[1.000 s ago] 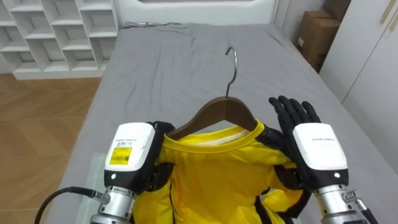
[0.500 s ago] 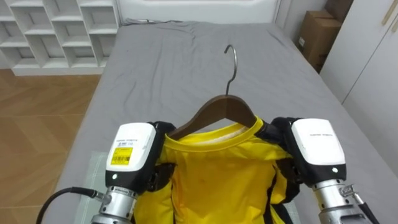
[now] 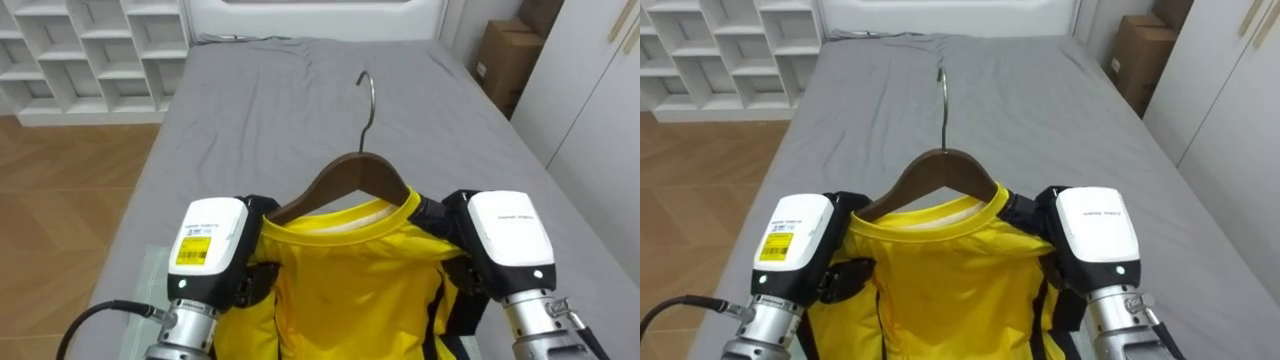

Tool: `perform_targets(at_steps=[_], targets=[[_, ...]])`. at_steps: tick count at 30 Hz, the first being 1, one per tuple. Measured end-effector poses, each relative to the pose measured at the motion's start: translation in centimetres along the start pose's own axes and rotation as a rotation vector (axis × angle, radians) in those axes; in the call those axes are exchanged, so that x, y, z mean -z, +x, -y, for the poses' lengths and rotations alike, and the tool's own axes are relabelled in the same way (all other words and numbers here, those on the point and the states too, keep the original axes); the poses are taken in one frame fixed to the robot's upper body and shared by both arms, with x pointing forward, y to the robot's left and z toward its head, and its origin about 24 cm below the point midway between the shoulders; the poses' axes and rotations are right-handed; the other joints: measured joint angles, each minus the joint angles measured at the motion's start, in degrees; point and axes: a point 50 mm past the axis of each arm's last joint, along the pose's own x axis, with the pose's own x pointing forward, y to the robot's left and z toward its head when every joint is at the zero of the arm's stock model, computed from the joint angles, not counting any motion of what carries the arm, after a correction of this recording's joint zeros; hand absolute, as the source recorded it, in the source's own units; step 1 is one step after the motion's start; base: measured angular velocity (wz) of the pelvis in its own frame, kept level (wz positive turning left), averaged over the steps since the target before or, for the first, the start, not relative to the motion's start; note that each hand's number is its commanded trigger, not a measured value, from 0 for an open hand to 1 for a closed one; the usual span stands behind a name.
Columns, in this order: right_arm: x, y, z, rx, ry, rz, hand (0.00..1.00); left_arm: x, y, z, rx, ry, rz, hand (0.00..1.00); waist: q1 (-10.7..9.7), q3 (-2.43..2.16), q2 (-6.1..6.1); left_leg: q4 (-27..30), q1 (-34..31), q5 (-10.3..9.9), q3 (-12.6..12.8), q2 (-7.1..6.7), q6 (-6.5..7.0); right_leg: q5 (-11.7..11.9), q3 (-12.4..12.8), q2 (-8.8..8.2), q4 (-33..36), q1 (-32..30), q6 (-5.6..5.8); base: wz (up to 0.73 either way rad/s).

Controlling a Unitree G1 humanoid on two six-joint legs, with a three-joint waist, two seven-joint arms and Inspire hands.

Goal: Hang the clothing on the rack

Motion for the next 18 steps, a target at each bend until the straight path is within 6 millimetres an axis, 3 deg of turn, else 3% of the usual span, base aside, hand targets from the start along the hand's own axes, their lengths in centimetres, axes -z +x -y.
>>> perform_targets(at_steps=[9,10,12,18], targets=[[0.1,-0.13,-0.26,-0.022,0.006,-0.003,1.0,0.08,-0.07,0.1,0.013,0.005,-0.003,1.0,-1.08,0.0,0.1,0.0,-0.09,0.0,-0.02,-0.01,0.0,0.0,-0.06,-0.03,-0.01,-0.04,0.0,0.0],[0.13,-0.16,-0.31,-0.024,0.005,-0.004,1.0,0.1,-0.07,0.12,0.017,0.006,-0.005,0.9,-1.33,0.0,0.11,-0.01,-0.09,0.0,-0.02,-0.01,0.0,0.0,-0.06,-0.04,-0.01,-0.04,0.0,0.0],[0.15,-0.17,-0.36,-0.03,0.005,-0.006,1.0,0.12,-0.07,0.15,0.022,0.007,-0.008,0.03,-1.47,0.0,0.13,-0.03,-0.1,0.0,-0.01,-0.02,0.0,0.0,-0.05,-0.04,-0.01,-0.07,0.0,0.0],[0.1,-0.18,-0.5,-0.053,0.007,-0.005,1.0,0.1,-0.06,0.18,0.024,0.005,-0.01,0.0,-1.71,-0.08,0.28,-0.03,-0.09,0.0,0.0,0.0,0.0,0.0,-0.04,-0.02,-0.01,-0.07,0.0,0.0]])
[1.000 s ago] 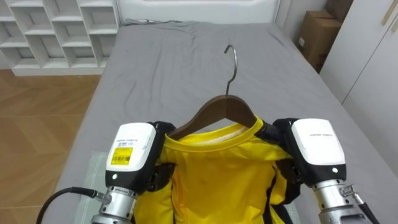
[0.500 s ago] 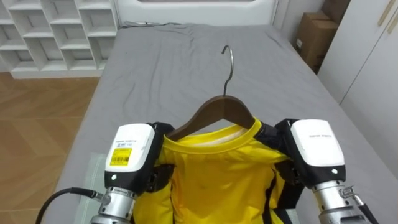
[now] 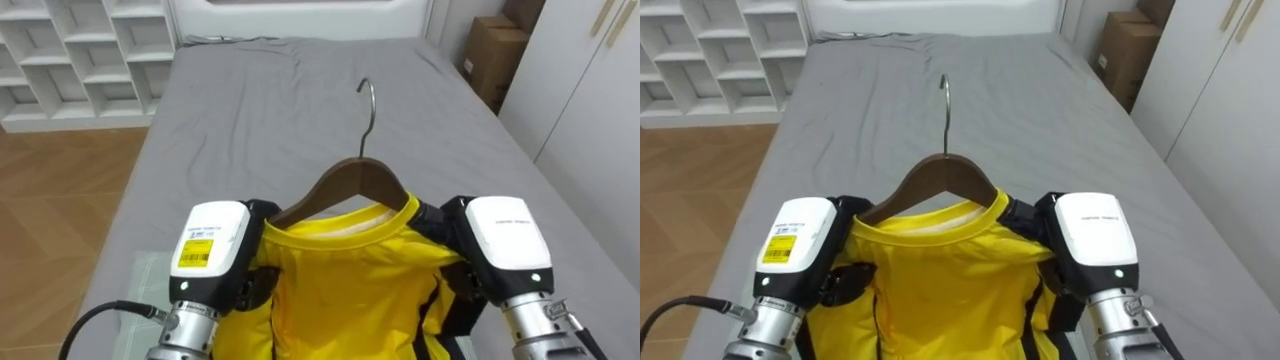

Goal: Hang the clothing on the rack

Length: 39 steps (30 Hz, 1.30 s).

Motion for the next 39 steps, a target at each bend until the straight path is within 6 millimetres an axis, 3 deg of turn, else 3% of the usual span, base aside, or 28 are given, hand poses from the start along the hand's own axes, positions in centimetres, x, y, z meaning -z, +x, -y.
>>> perform_targets(at_steps=[17,39], targets=[[-0.5,-0.4,-1.6,-0.132,-0.022,0.001,1.0,-0.9,0.2,0.3,-0.013,-0.045,0.021,0.0,0.35,-0.01,-0.02,-0.01,0.03,0.0,0.04,-0.02,0.0,0.0,0.04,-0.05,0.0,-0.03,0.0,0.0],[-0.4,-0.5,-1.9,-0.166,-0.057,0.006,1.0,-1.2,0.2,0.3,-0.014,-0.057,0.041,0.0,0.38,-0.02,-0.08,-0.04,-0.05,0.0,0.09,-0.01,0.0,0.0,-0.01,-0.03,0.01,-0.09,0.0,0.0]])
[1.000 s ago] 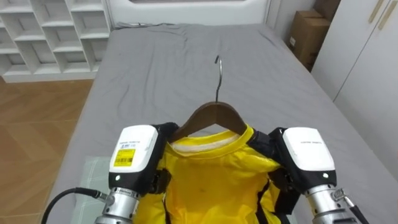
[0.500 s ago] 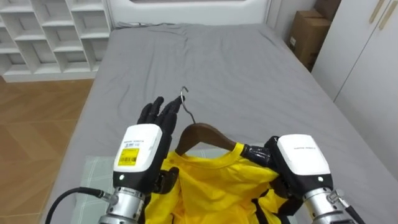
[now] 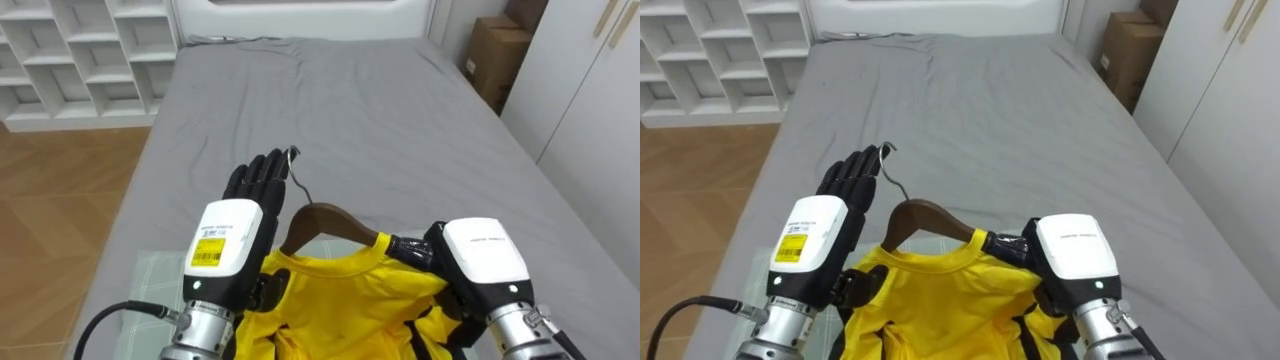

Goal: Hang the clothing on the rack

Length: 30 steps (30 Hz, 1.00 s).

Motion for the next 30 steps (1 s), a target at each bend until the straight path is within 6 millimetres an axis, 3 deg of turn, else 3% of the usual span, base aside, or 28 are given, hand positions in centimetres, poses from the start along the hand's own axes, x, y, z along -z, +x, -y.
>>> perform_targets(at_steps=[15,20,30], targets=[[0.9,0.0,0.6,0.061,0.05,-0.053,1.0,0.2,-0.1,0.0,-0.001,-0.016,-0.018,0.0,0.03,-0.23,-0.22,0.11,0.85,0.01,-0.03,-0.02,0.0,0.0,-0.65,-0.1,-0.01,1.08,0.0,0.0],[1.7,0.0,1.2,0.129,0.112,-0.1,1.0,0.5,-0.2,-0.1,-0.007,-0.069,-0.048,0.0,-0.05,-0.24,0.12,0.0,0.89,0.01,-0.11,0.03,0.0,0.0,-0.87,-0.05,0.07,1.2,0.0,0.01],[3.1,-0.2,2.0,0.165,0.076,-0.141,1.0,2.0,-0.1,-1.3,-0.055,-0.06,-0.102,0.0,-0.04,-0.54,0.88,-0.11,0.97,0.03,-0.03,0.04,-0.04,0.0,-0.83,0.02,0.04,1.09,0.0,0.0]])
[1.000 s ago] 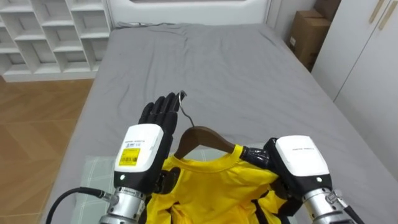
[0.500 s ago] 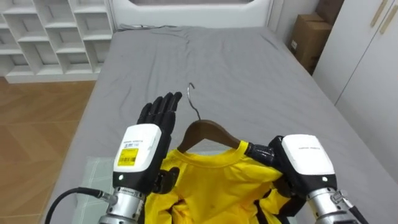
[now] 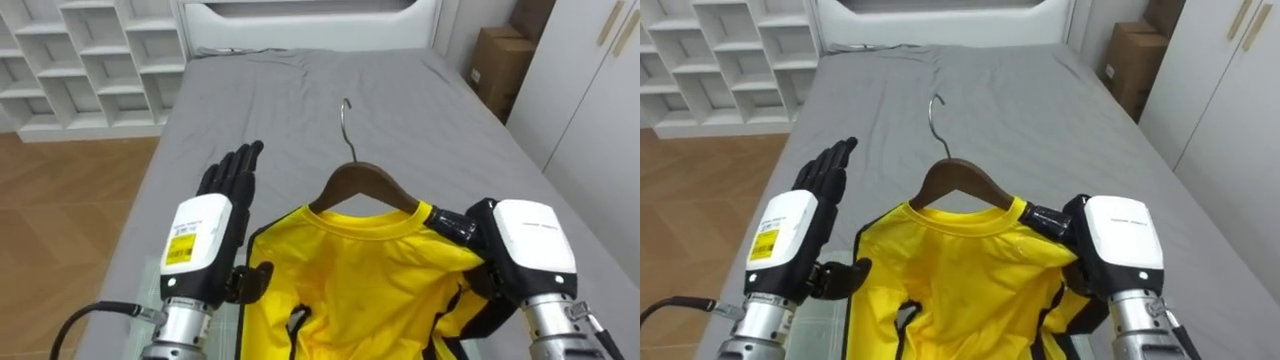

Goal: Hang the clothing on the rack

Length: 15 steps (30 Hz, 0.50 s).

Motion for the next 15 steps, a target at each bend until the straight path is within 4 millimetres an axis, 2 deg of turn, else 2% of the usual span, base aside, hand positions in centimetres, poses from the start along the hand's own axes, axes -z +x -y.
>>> perform_targets(at_steps=[8,15], targets=[[2.5,-1.0,0.8,0.036,-0.024,-0.09,1.0,2.3,-0.6,-1.4,-0.084,0.006,-0.108,0.0,0.0,0.0,-0.12,0.04,0.05,0.0,0.0,0.02,0.0,0.0,-0.06,-0.02,-0.09,0.08,0.0,0.0],[3.8,-2.0,1.0,0.055,-0.033,-0.148,1.0,4.3,-1.3,-2.2,-0.163,-0.04,-0.221,0.0,0.1,-0.01,-0.08,-0.44,0.5,0.01,-0.02,0.06,-0.02,0.0,-0.27,0.03,-0.04,0.3,0.0,0.0]])
